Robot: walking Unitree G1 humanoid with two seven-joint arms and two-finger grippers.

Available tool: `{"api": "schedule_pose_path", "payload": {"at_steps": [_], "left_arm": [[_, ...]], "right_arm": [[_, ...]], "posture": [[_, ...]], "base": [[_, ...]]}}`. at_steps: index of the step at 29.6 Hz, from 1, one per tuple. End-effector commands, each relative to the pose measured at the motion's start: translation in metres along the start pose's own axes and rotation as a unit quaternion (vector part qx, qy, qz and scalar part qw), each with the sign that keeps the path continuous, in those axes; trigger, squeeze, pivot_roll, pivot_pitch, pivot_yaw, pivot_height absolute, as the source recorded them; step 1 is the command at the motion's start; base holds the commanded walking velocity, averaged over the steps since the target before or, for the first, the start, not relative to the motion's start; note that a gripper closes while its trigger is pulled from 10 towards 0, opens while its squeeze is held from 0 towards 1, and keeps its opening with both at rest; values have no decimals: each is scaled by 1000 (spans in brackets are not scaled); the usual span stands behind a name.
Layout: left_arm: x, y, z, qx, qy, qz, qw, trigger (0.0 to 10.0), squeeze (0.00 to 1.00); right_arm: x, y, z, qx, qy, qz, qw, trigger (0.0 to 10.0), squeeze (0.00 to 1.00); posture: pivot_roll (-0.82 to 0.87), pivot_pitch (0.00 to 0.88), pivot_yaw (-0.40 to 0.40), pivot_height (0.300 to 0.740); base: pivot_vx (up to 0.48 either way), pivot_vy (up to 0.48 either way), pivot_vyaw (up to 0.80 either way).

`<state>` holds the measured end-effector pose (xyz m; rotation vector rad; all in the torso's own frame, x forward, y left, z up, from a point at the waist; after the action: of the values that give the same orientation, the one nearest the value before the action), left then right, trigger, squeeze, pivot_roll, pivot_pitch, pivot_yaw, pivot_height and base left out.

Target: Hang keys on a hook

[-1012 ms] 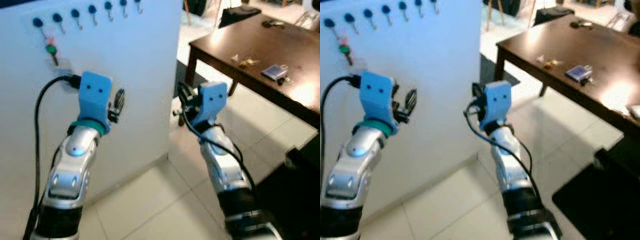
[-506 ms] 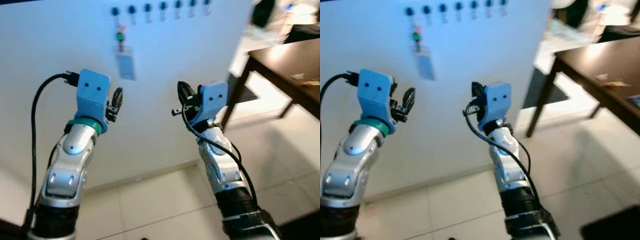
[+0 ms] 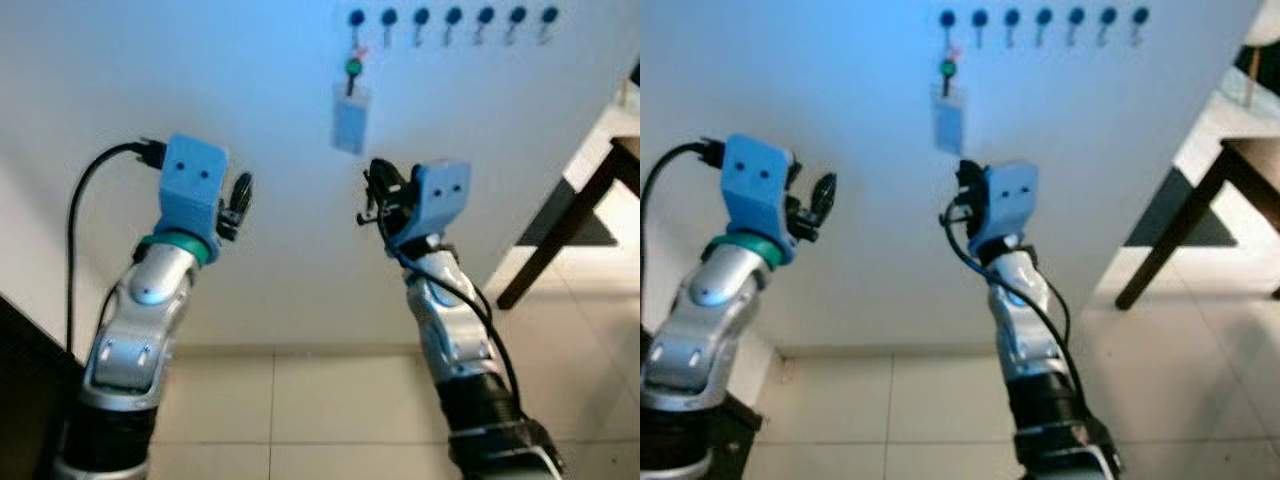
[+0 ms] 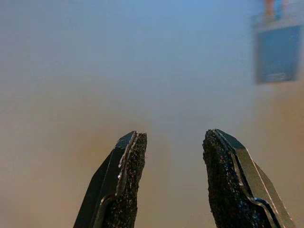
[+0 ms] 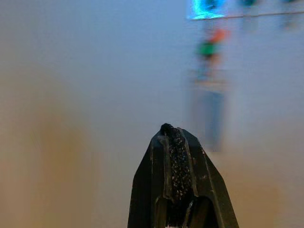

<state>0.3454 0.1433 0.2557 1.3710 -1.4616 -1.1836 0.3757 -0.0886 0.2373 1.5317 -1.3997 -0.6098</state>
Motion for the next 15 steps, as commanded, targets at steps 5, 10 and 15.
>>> {"api": "schedule_pose_path", "payload": {"at_steps": [5,10,15], "left_arm": [[8,4,0,15,-16,-9,1000,10000,0],[9,5,-2,15,-17,-9,1000,10000,0],[10,4,-3,15,-19,-9,1000,10000,0]], "right_arm": [[14,14,-3,29,-37,-14,999,10000,0],[20,22,-5,42,-47,-8,998,10000,0],[22,22,-6,42,-49,-7,998,10000,0]], "posture": [[-38,0,102,740],[-40,0,103,740],[-45,0,104,740]], "base": [[243,0,0],[437,0,0],[419,0,0]]}}
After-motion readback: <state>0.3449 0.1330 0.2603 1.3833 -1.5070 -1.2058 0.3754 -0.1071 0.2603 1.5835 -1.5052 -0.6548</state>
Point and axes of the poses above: a point about 5 cm out from each wrist's last joint towards the gripper, its own z axis pointing back from the gripper into the wrist, its own y axis along the axis of the wrist's last joint, x = y × z, the point moved 3 cm from there along -z, pointing out of the wrist towards the gripper, and after that the axes turned 10 degrees about z, right-handed, at the moved point
